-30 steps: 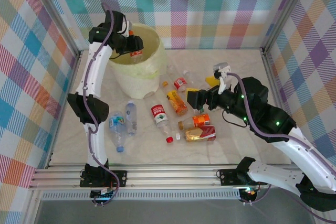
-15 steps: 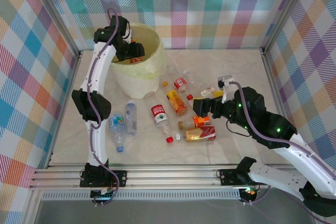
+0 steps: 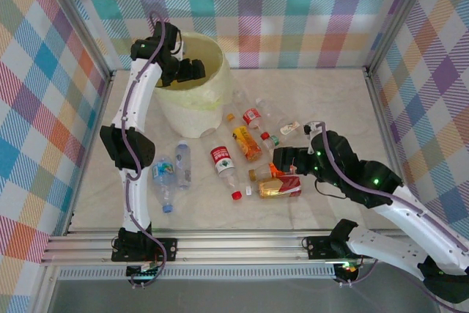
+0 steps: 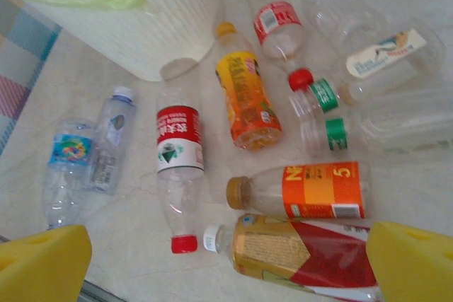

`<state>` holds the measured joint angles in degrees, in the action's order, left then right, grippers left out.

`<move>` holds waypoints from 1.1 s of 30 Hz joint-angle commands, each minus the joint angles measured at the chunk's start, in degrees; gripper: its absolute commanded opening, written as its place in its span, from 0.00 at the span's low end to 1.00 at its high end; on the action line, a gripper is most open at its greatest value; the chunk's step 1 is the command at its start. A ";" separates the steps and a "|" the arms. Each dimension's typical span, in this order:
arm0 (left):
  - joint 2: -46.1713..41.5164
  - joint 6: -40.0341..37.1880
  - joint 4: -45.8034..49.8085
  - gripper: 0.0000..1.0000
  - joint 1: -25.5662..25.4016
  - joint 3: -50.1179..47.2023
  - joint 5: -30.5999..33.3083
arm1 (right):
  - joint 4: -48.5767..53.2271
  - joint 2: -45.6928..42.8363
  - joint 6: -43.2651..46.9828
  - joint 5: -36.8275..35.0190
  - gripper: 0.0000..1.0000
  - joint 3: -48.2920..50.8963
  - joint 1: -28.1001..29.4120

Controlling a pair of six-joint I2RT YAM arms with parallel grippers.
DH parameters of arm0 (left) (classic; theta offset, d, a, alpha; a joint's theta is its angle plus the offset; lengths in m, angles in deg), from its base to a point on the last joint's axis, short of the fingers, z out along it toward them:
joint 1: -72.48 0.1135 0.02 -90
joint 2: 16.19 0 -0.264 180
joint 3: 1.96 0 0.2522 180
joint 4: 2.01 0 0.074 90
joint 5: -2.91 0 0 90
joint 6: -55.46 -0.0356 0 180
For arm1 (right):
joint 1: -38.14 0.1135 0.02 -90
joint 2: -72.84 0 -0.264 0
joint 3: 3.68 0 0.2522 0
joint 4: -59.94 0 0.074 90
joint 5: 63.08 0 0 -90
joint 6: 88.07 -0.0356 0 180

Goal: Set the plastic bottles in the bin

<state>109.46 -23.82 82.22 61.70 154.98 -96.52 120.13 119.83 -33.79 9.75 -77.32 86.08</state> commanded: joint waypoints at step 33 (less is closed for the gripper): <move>-62.49 0.09 -23.89 1.00 -3.84 -57.01 -19.62 | -8.25 17.26 -25.54 10.33 0.79 11.89 -9.40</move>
<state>49.13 -25.64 64.39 59.18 103.31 -112.62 115.61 135.93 -56.37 18.98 -65.85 77.08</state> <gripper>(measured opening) 0.999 0.791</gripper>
